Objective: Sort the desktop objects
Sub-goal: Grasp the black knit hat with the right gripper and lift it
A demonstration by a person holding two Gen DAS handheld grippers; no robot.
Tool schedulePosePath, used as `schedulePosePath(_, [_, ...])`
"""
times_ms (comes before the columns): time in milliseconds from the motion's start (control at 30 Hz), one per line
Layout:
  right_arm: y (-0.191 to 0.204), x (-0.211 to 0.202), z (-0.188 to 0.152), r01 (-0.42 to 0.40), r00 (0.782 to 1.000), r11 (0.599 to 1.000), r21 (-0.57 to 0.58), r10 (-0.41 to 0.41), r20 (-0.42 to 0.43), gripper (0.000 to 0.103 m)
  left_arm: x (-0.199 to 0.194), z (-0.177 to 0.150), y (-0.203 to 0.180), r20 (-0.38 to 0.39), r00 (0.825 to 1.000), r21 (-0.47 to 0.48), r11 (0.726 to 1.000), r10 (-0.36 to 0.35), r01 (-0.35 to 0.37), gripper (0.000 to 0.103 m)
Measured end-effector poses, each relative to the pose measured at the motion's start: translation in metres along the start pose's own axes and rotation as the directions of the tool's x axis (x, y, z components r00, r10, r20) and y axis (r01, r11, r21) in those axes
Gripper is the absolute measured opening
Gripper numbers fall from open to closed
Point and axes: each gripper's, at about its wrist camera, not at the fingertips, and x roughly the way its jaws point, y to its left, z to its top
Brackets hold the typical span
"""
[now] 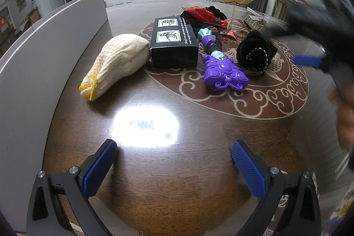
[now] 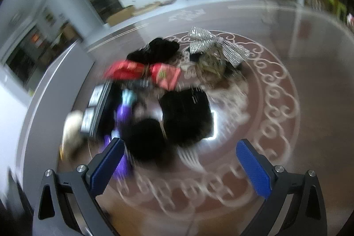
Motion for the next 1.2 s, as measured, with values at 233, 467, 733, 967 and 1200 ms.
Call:
schedulePosePath(233, [0.032,0.042,0.015,0.153,0.987,0.985,-0.085,-0.157,-0.041,0.061,-0.001,-0.001,0.002,0.001,1.0,-0.009,1.0,0.007,-0.007,0.103])
schedulePosePath(467, [0.083,0.045,-0.032,0.066,0.995,0.877,-0.477,-0.093,-0.033,0.049,0.0,0.0,0.003,0.0,1.0,-0.017,1.0,0.011,-0.011,0.103])
schedulePosePath(733, [0.067,0.011,-0.09,-0.019,0.998,0.79,-0.612,-0.024,-0.062,0.049,-0.002,0.001,0.012,0.019,0.999,-0.061,0.997,-0.049,0.05,0.103])
schedulePosePath(967, [-0.009,-0.034,-0.118,0.047,0.999,0.862,-0.504,-0.049,0.008,0.051,0.01,0.014,0.004,0.004,0.999,-0.014,0.999,-0.041,0.041,0.103])
schedulePosePath(1200, [-0.026,-0.051,-0.126,0.071,0.996,0.906,-0.417,-0.044,0.074,0.06,0.029,0.046,-0.028,-0.004,0.997,0.116,0.991,-0.071,0.071,0.057])
